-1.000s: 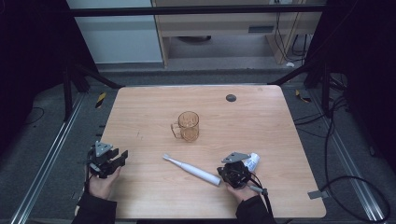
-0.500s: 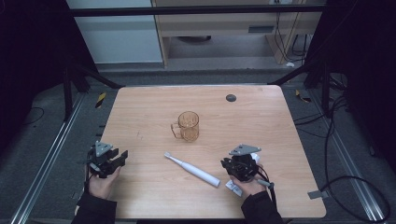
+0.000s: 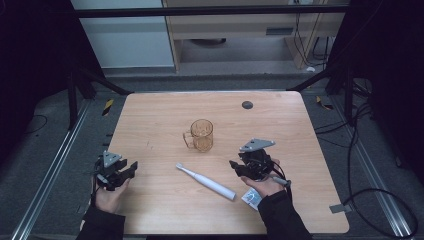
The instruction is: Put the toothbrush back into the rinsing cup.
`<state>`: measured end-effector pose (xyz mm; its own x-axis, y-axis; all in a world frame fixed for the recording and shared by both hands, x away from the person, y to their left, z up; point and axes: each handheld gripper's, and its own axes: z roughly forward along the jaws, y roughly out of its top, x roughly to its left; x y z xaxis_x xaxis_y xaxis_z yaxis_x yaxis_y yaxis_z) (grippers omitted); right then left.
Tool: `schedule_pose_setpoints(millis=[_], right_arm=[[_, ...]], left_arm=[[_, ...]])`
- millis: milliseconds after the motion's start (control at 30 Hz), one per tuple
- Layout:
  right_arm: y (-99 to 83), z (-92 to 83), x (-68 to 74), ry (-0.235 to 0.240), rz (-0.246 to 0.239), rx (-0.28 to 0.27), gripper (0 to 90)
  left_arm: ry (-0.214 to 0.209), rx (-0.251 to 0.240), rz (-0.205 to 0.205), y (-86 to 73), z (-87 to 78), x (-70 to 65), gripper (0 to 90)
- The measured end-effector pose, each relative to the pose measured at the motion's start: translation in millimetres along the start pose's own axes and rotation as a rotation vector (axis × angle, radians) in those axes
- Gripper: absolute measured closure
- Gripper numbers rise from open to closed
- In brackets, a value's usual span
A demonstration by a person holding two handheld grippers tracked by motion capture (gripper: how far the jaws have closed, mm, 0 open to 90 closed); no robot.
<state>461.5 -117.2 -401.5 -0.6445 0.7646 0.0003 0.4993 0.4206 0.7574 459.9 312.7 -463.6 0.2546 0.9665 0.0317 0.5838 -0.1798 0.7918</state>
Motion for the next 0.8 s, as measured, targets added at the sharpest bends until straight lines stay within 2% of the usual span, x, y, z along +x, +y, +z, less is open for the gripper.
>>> schedule_pose_setpoints(millis=[233,500,800], right_arm=[[16.8,5.8,8.4,0.025,-0.017,0.017,57.0],[29.6,19.3,19.2,0.056,-0.045,0.062,57.4],[38.9,40.3,32.3,0.092,-0.082,0.140,59.4]], left_arm=[[0.000,0.007,0.006,0.1,1.1,0.1,54.1],[0.003,0.011,0.019,0.6,1.4,-1.1,53.3],[0.004,0.023,0.030,0.5,2.6,-2.7,52.2]])
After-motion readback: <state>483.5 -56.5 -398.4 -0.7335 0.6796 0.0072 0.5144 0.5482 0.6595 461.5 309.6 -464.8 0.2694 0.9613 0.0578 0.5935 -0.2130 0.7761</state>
